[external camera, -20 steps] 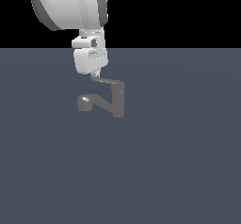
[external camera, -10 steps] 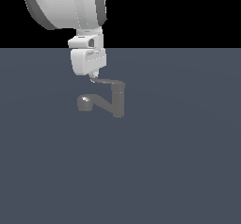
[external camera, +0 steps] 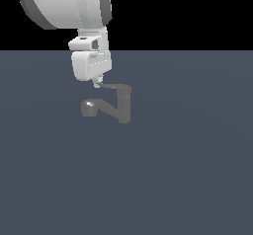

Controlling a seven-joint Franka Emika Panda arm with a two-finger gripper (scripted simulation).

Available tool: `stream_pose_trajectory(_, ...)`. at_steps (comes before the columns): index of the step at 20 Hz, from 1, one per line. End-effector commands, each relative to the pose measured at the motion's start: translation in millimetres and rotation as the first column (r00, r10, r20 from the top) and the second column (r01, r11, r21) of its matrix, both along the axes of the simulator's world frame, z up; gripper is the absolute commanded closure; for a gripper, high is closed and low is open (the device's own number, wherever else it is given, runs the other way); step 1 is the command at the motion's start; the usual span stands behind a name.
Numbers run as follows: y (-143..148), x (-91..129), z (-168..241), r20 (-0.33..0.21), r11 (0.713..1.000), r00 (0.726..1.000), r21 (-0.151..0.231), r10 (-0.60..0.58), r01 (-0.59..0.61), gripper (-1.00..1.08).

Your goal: Turn on the faucet by rotating a designated handle.

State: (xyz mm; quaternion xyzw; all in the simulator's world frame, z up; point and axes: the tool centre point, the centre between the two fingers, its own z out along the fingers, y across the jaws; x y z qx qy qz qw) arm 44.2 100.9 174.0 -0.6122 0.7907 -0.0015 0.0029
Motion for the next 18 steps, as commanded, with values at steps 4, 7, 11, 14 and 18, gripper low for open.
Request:
stream_pose_trajectory(4, -10.2, -15.3, -1.3, -0.006, 1.000, 1.000, -0.002, -0.008, 0.008, 1.08)
stream_pose_trajectory(7, -12.2, -23.0, -1.3, -0.006, 1.000, 1.000, -0.002, -0.007, 0.007, 1.08)
stream_pose_trajectory(11, -15.0, -33.2, -1.2, -0.006, 1.000, 1.000, -0.002, -0.006, 0.006, 1.08)
stream_pose_trajectory(14, -17.1, -40.7, -1.2, -0.006, 1.000, 1.000, -0.001, -0.006, 0.006, 1.08)
stream_pose_trajectory(18, -16.5, -41.8, 0.4, -0.002, 1.000, 1.000, 0.001, 0.001, -0.001, 1.08)
